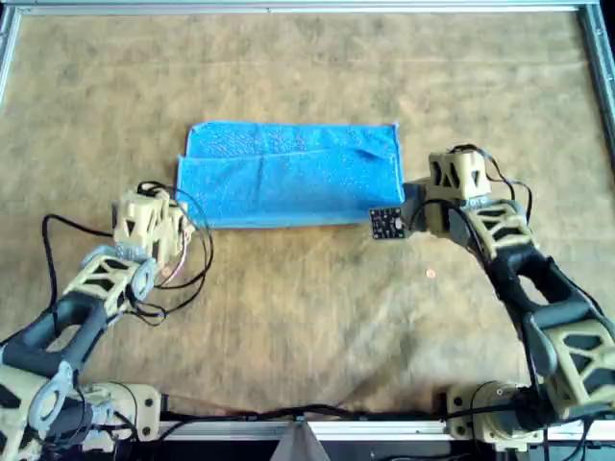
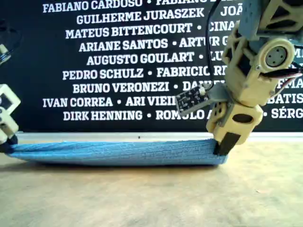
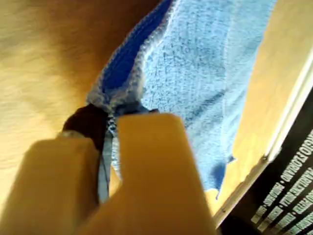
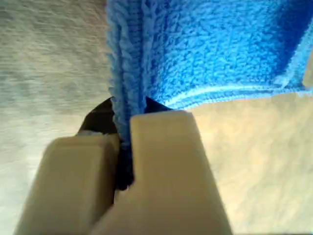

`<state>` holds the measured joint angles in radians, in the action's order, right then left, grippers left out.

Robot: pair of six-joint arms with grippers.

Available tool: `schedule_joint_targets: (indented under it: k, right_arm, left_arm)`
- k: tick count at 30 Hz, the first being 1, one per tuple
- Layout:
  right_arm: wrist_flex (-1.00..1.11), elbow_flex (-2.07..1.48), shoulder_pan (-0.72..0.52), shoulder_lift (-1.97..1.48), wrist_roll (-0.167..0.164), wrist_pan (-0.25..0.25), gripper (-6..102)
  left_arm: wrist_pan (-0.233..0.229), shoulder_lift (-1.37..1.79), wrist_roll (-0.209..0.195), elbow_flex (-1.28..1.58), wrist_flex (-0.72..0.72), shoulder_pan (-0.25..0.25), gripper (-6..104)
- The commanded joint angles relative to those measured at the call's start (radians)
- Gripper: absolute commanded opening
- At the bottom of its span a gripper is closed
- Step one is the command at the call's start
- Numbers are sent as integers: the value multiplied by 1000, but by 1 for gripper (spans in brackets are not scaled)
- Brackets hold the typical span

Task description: Fold a cloth

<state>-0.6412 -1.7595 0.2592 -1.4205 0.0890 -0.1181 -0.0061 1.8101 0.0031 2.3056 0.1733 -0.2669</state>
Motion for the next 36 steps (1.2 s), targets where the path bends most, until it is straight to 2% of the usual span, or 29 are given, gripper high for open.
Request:
schedule_joint_targets:
  k: [1,7,12,14,19,22,27,30,33,36]
  right_arm:
    - [-29,-31,-14,-149,-5,11,-2]
    - [-29,-141,-14,-256,-5,11,-2]
    - [-29,-181,-14,-245,-5,9,-2]
    - [-28,-183,-14,-241,-5,9,-2]
    - [-8,-170,-14,-242,-5,9,-1]
    - [-8,-183,-14,-261,-5,9,11]
    - [-29,-186,-15,-272,-21,9,46]
    - [-29,-216,-23,-278,-21,9,61]
    - [-29,-262,-25,-316,-21,9,70]
    - [-29,-314,-26,-391,-21,9,72]
  left_arm:
    - [-3,87,3,26,2,3,2]
    - [-3,153,3,92,2,-8,2]
    - [-3,175,-9,164,2,-109,2]
    - [-5,173,-2,173,2,-146,2]
    - [-9,175,-3,156,0,-143,6]
    - [-21,175,5,169,0,-143,19]
    - [-26,176,5,178,2,-141,56]
    - [-26,175,3,184,2,-141,72]
    - [-26,176,3,176,2,-140,81]
    - [-26,206,3,195,2,-140,86]
